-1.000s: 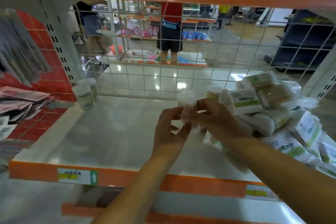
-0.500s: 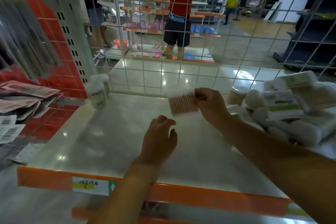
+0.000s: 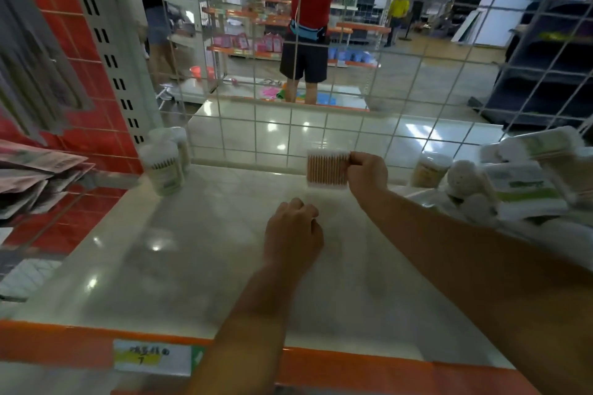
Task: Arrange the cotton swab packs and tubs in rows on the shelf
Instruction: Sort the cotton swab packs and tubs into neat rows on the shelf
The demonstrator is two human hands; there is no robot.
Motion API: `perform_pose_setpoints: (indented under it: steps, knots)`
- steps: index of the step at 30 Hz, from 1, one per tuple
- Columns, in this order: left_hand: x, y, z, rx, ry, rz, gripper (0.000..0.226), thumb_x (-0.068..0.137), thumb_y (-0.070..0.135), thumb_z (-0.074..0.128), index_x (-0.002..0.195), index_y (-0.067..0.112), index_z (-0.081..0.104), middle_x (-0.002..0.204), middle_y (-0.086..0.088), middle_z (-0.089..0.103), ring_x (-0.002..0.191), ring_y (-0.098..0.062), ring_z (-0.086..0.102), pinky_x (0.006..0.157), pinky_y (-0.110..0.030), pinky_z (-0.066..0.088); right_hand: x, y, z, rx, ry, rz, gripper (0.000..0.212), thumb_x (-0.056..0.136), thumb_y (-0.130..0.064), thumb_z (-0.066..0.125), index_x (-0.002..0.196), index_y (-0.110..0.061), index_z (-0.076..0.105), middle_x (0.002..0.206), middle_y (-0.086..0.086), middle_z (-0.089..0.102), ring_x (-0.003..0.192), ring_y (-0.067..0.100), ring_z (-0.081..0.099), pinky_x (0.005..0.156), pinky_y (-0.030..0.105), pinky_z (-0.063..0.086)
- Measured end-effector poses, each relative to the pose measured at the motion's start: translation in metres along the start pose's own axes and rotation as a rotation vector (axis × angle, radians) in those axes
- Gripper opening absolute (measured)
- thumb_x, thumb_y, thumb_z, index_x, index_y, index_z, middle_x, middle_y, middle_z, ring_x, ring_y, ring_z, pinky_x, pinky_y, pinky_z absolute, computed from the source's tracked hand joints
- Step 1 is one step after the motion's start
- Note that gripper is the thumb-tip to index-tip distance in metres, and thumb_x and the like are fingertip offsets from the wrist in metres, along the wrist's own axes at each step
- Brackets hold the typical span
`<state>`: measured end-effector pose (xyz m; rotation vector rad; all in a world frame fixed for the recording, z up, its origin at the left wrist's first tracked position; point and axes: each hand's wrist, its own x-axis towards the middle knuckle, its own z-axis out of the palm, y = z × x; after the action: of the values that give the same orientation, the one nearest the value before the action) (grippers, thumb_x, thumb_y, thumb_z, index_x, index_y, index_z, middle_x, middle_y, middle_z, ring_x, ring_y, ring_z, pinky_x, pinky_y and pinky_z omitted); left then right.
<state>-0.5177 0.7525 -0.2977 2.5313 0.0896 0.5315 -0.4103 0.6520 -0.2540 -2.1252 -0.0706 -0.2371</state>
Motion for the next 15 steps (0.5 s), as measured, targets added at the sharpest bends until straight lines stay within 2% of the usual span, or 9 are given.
perform_pose_setpoints:
  steps: [5,7,11,15]
  knots:
    - [0.000,-0.005,0.000,0.000,0.048,-0.021,0.033,0.069,0.014,0.041,0.083,0.003,0.069,0.081,-0.013,0.063,0.077,-0.031,0.058,0.063,-0.036,0.048,0.009,0.010,0.000,-0.067,0.042,0.040,0.035,0.083,0.006,0.043,0.102,-0.007,0.070,0.092,0.010,0.067,0.084,0.015,0.055,0.069,0.019,0.039]
    - [-0.002,-0.005,0.001,0.005,0.065,-0.016,0.029,0.066,0.011,0.044,0.076,0.004,0.069,0.074,-0.012,0.062,0.070,-0.031,0.058,0.059,-0.036,0.049,0.011,0.014,0.000,-0.101,0.065,0.054,0.034,0.084,0.005,0.043,0.104,-0.007,0.069,0.093,0.009,0.067,0.084,0.014,0.054,0.067,0.017,0.036]
    - [-0.002,-0.004,0.004,0.008,0.077,0.022,0.042,0.066,0.021,0.030,0.072,0.006,0.069,0.069,-0.009,0.061,0.064,-0.030,0.058,0.057,-0.036,0.051,0.012,0.018,0.002,-0.152,0.083,0.026,0.032,0.086,0.004,0.044,0.105,-0.003,0.068,0.100,0.013,0.068,0.087,0.017,0.056,0.071,0.018,0.037]
    - [-0.005,0.003,0.008,-0.003,0.035,0.050,0.045,0.065,0.022,0.028,0.073,0.007,0.069,0.071,-0.009,0.062,0.066,-0.031,0.059,0.060,-0.037,0.053,0.017,0.017,0.001,-0.212,0.083,-0.001,0.029,0.084,0.005,0.044,0.101,0.001,0.068,0.098,0.018,0.067,0.095,0.028,0.059,0.074,0.022,0.037]
